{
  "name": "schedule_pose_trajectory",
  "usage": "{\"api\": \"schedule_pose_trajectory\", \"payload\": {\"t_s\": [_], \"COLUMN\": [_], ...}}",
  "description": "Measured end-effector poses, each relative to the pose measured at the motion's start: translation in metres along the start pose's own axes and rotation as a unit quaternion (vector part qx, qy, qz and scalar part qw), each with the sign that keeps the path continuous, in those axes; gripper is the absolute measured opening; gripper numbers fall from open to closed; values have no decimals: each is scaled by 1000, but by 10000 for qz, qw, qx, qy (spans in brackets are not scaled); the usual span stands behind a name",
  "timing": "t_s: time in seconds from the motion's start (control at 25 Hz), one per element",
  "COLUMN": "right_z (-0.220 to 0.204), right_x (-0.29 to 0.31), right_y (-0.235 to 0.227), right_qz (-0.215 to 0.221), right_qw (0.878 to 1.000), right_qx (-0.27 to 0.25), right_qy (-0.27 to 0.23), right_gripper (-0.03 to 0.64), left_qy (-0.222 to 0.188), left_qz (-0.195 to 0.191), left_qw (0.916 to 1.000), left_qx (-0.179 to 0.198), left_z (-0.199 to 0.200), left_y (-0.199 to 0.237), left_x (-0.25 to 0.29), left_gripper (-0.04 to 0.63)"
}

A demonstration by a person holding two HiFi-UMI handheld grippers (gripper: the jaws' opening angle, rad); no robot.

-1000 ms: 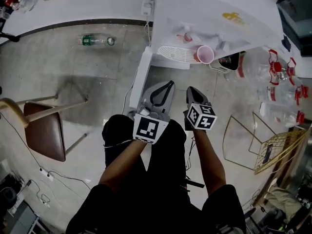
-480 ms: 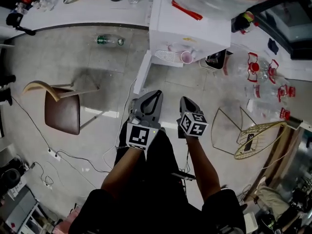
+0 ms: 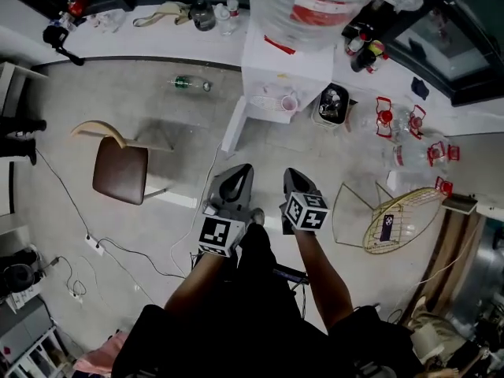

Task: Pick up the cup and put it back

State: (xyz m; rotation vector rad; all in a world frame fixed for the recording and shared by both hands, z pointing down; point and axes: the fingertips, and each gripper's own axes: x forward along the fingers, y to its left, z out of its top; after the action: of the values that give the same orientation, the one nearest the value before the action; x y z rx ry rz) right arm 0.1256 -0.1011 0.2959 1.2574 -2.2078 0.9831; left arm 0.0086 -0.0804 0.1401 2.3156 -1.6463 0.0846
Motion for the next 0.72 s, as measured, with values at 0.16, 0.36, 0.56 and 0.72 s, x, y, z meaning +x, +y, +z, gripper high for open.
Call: {"api": "schedule_pose_trajectory", "payload": {"t_s": [0.16, 0.36, 0.56, 0.72], "right_z": [20, 49, 73, 96], "right_x": [-46, -97, -144, -190], "right_y": [29, 64, 103, 133], "right_qz": [90, 63, -54, -67], "right_qw": [9995, 9966, 9910, 9835], "right_qx": [-39, -95, -196, -218], "right_qy": [-314, -821, -1321, -1792], "right_gripper": [-5, -5, -5, -5], "left_qy": [-106, -221, -345, -543], "left_qz": [-158, -244, -455, -557], "left_qw": [9996, 9989, 9975, 9954], "left_qx": [194, 325, 413, 554], "left_z": [36, 68, 94, 117], "left_y": [-16, -16, -10, -9], "left_x": [-33, -66, -93, -115], "left_gripper": [8, 8, 8, 8]}}
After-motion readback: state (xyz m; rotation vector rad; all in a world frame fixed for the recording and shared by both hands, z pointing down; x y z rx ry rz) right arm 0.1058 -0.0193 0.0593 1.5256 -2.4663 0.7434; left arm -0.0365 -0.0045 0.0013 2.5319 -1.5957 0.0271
